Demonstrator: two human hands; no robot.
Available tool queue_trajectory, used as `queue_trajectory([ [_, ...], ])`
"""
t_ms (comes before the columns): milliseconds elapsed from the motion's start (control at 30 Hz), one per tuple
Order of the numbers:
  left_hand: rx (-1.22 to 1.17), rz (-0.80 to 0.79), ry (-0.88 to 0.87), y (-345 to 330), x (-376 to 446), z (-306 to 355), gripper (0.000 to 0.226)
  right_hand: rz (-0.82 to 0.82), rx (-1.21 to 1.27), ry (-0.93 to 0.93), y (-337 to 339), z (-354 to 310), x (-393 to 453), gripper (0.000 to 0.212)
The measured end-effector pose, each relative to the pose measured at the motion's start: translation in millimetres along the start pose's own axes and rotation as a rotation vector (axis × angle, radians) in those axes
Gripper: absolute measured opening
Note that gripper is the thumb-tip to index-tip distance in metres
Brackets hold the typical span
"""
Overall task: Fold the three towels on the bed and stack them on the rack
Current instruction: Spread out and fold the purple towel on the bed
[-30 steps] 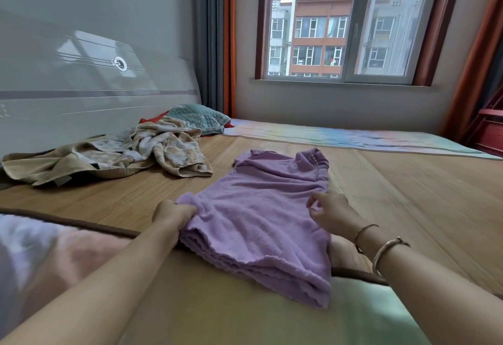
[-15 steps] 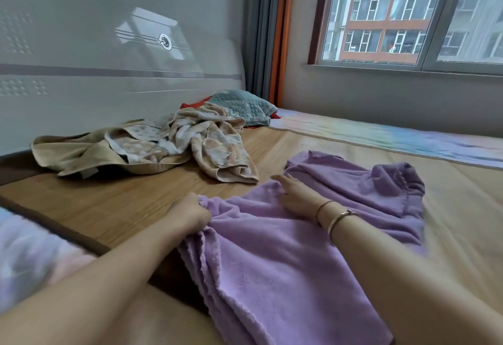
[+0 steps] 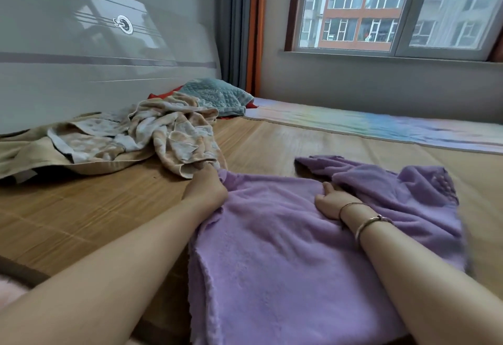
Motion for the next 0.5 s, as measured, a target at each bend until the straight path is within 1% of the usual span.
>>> queue_trajectory([
  [67, -0.012, -0.055, -0.007, -22.0, -14.4, 25.1, 0.057, 0.038, -0.049, -0.142, 21.8, 54.1, -17.7, 0.059],
  [133, 0.055, -0.082, -0.046, -37.2, -34.4, 50.9, 0.075, 0.057, -0.129, -0.292, 43.5, 103.9, -39.8, 0.062],
  [200, 0.089, -0.171, -0.084, -51.7, -61.8, 75.1, 0.091, 0.026, -0.147, -0.453, 62.4, 146.6, -69.2, 0.061],
  [267, 0.120, -0.288, -0.049, -61.6, -87.0, 81.2, 0.103, -0.011, -0.181, -0.491, 75.2, 167.3, -94.2, 0.053],
  [300, 0.150, -0.320, -0.030, -62.7, -95.6, 78.2, 0.103, -0.017, -0.263, -0.480, 78.4, 171.3, -100.8, 0.053],
  [367, 0.236, -0.333, -0.023, -52.9, -112.4, 70.9, 0.093, -0.010, -0.420, -0.482, 83.7, 170.6, -114.1, 0.063],
  [400, 0.250, -0.323, -0.038, -45.3, -117.6, 69.6, 0.081, 0.013, -0.459, -0.460, 84.5, 161.5, -118.7, 0.066],
  [433, 0.244, -0.318, -0.066, -37.9, -123.0, 70.8, 0.063, 0.067, -0.474, -0.396, 88.8, 145.7, -122.9, 0.063],
  [467, 0.235, -0.321, -0.096, -30.9, -128.2, 72.8, 0.047, 0.152, -0.473, -0.275, 94.3, 124.9, -125.4, 0.056],
  [500, 0.231, -0.330, -0.121, -23.5, -133.8, 74.5, 0.038, 0.222, -0.445, -0.147, 98.3, 103.5, -130.3, 0.049],
])
Point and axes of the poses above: each hand's wrist, its own x-axis towards the middle knuckle, its own y-axis out of the back of the hand, z = x × y, the point moved 8 cm from there along x, towards the middle knuckle, and after that the axes turned 15 degrees about z, right-handed, at the moved point
